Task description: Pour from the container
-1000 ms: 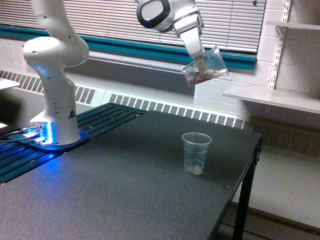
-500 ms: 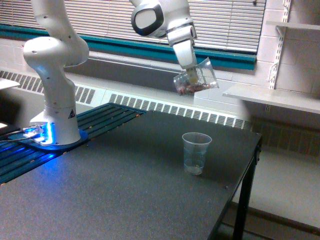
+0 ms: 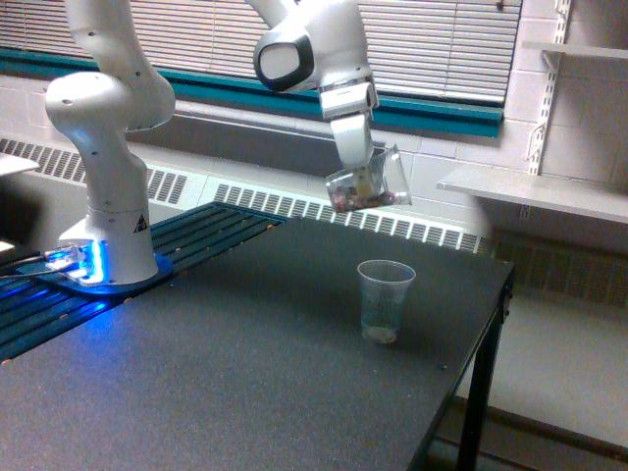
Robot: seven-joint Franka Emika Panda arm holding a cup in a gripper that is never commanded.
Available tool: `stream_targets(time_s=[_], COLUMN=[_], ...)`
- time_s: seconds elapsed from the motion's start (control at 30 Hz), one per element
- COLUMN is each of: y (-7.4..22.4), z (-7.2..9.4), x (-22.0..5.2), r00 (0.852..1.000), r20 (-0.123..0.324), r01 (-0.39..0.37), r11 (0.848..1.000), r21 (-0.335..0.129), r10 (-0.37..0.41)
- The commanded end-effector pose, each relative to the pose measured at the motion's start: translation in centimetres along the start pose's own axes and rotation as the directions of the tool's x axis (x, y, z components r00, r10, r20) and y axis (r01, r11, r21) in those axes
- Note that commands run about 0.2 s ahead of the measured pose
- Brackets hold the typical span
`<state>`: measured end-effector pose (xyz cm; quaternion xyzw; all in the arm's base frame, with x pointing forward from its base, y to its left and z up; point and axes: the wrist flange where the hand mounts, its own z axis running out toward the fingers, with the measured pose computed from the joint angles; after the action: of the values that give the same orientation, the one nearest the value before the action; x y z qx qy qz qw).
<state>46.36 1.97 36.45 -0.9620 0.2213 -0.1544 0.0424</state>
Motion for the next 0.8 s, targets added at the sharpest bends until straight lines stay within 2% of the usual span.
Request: stream_targets(time_s=[0.03, 0.6, 0.8], y=[0.2, 1.1, 1.5], z=[0.7, 2.0, 2.2], x=[-0.9, -3.1, -3.0], r00=[0.998, 0.987, 0.984], r20=[0.033, 0.135, 0.153], r01=[0.054, 0.09, 0.098], r11=[0.998, 0.994, 0.992], r21=[-0.009, -0.054, -0.075], r10=[-0.054, -0.082, -0.086])
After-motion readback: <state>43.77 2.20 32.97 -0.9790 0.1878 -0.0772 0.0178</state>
